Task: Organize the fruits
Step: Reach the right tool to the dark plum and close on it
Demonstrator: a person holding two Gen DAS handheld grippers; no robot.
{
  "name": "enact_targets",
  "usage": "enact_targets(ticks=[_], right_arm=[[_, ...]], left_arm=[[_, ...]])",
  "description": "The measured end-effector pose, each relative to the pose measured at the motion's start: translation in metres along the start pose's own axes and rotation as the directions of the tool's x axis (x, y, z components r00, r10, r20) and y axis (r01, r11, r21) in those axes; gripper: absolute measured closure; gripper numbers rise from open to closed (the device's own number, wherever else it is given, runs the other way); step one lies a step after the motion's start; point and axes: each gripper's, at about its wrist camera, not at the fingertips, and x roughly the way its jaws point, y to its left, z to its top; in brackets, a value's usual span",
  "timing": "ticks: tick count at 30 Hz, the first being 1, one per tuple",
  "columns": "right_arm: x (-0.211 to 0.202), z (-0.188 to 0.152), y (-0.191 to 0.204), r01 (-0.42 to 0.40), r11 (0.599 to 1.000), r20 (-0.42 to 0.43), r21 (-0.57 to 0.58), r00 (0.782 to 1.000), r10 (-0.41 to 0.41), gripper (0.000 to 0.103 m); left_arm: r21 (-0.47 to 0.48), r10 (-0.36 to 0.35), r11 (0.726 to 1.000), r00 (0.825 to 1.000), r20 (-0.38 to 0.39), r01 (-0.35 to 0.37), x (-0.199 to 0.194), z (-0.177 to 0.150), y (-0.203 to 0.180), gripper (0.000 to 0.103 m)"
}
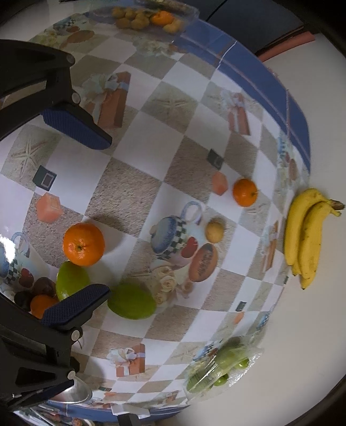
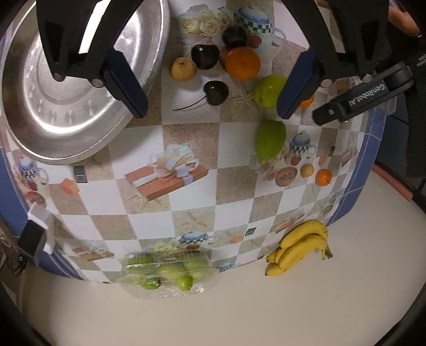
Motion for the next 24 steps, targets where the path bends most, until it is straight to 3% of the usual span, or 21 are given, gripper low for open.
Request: enact_targets(ticks=[2,12,17,24], right_arm=[[0.003,-0.002,0.000,-0.013,1.000,-0.011,0.000,1.000,0.013,0.011],[0.018,-0.008,0.001,-0.014,1.000,-0.077,-0.008,0.997,0.013,0.060],[0.024,-0.012,0.004,0.014,0.999,-0.092,-0.033,0.996,-0.017,0.071],[0.029,-0.014,0.012,0.039,0.997,-0.096,-0.070,0.994,-0.045,0.074]], left_arm=[[-0.006,-0.014,1.000,1.000,-0.009,0.014,0.002,-0.001,0.001,0.004],[-0.019,-0.072,0.997,0.996,-0.049,0.071,0.010,-0.004,0.001,0.010],[-0.028,-0.076,0.997,0.995,-0.068,0.075,0.015,-0.006,0.001,0.013],[-0.048,-0.099,0.994,0.991,-0.089,0.095,0.019,-0.008,0.005,0.025]])
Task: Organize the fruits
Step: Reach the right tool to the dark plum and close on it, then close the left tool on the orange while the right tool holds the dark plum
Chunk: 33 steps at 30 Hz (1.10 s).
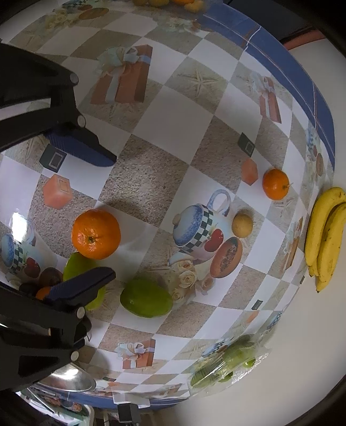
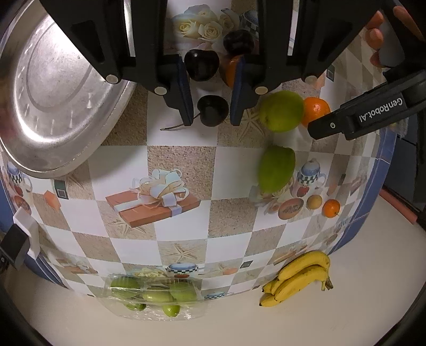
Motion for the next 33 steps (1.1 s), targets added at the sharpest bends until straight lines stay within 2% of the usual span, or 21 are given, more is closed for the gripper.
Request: enact_targets(ticks=[2,3,8,10,12,14,33], right_arm=[[0.003,0.000,0.002,0.007,1.000,-0.006,-0.006,1.000,-0.007,0.074],[0.005,-0.001,0.002,0.016,1.000,-0.011,-0.011,1.000,-0.016,0.074],[0.010,-0.004,0.004,0.027,0.999,-0.021,-0.020,0.999,-0.027,0.074],[0.010,-0.004,0.005,0.032,0.999,-0.021,-0.029,0.999,-0.033,0.074],[0.010,-0.004,0.006,0.038,0.999,-0.020,-0.036,0.999,-0.039,0.074],[0.010,-0.004,0.007,0.041,0.998,-0.022,-0.040,0.999,-0.042,0.074],[0.011,-0.004,0.009,0.059,0.997,-0.020,-0.057,0.998,-0.060,0.077]], left_arm=[[-0.005,-0.013,1.000,1.000,-0.007,0.013,0.001,-0.001,0.001,0.029],[-0.014,-0.018,1.000,1.000,-0.011,0.018,0.002,-0.001,0.002,0.034],[-0.037,-0.049,0.998,0.998,-0.027,0.048,0.007,-0.002,0.005,0.043],[-0.045,-0.076,0.996,0.997,-0.028,0.075,0.007,-0.002,0.005,0.055],[-0.042,-0.092,0.995,0.995,-0.026,0.090,0.005,-0.002,0.003,0.060],[-0.031,-0.064,0.998,0.998,-0.020,0.063,0.004,-0.002,0.002,0.061],[-0.069,-0.074,0.995,0.997,0.033,0.076,-0.016,0.007,0.014,0.061]])
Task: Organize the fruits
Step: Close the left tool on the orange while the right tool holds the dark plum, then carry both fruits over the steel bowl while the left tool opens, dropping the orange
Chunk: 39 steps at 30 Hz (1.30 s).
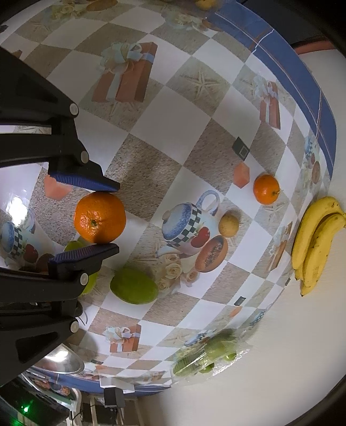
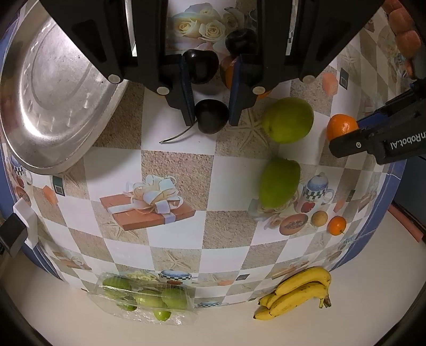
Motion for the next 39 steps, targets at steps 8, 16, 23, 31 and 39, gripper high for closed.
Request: enact_targets(ticks=[8,16,23,31,39], right_arm=[[-0.019,0.005,-0.003,-0.014,1.000,0.023,0.017,1.000,0.013,0.077],[-0.047,0.008,-0.015,-0.024,0.997,0.039,0.067,0.999,0.021,0.077],[-0.060,0.005,-0.032,0.026,0.995,0.031,0.095,0.999,-0.029,0.077],[-0.074,0.001,-0.069,0.038,0.982,0.044,0.185,0.998,-0.047,0.077],[-0.079,-0.007,-0.118,0.072,0.948,0.018,0.309,0.996,-0.082,0.077]], left_arm=[[-0.004,-0.010,1.000,0.999,0.037,0.010,-0.013,0.004,-0.001,0.061],[-0.008,-0.016,1.000,0.998,0.057,0.016,-0.021,0.005,-0.003,0.061],[0.016,-0.026,1.000,0.997,0.076,0.024,-0.030,0.001,-0.014,0.061],[0.035,-0.064,0.997,0.996,0.062,0.062,-0.034,-0.011,-0.033,0.061],[0.137,-0.063,0.989,0.996,0.055,0.055,-0.034,-0.031,-0.072,0.061]])
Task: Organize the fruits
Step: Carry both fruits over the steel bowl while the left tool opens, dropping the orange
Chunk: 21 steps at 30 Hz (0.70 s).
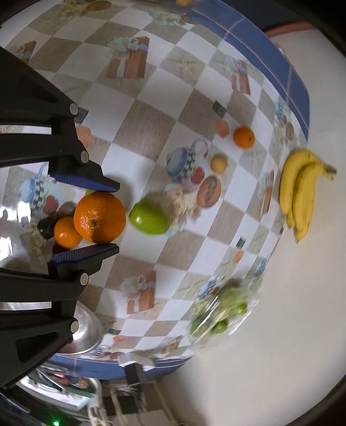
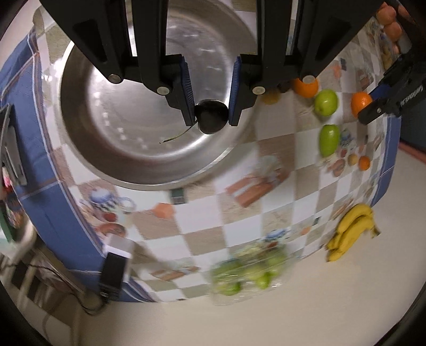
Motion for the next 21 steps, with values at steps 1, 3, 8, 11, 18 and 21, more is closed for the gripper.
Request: enact_targets(ticks=[1,3,8,11,18,21], right_arm=[[0.000,0.001,-0.007,0.011,1.000,-0.001,0.013,1.000,-0.011,0.077],[-0.001,0.002,-0.019,0.020,0.999,-0.002,0.041,1.000,-0.020,0.077],[-0.001,0.003,-0.041,0.042,0.995,-0.006,0.088,0.999,-0.042,0.076],[0.002,0.001,-0.049,0.047,0.993,-0.019,0.109,0.999,-0.045,0.076],[-0.006,0.000,-0.068,0.067,0.986,0.002,0.155,0.998,-0.069,0.076],[-0.007,0.000,-0.075,0.069,0.982,0.006,0.175,0.997,-0.071,0.076]], left_arm=[[0.019,-0.003,1.000,1.000,-0.004,0.003,0.001,-0.003,-0.008,0.061],[0.045,-0.003,0.999,1.000,-0.010,0.004,0.002,-0.009,-0.019,0.061],[0.183,0.009,0.983,1.000,-0.011,-0.007,0.003,-0.030,-0.064,0.061],[0.267,-0.001,0.964,1.000,-0.027,0.008,0.005,-0.045,-0.091,0.061],[0.432,-0.003,0.901,0.996,-0.088,0.041,0.017,-0.082,-0.139,0.061],[0.458,0.006,0.888,0.993,-0.117,0.049,0.024,-0.092,-0.148,0.061]])
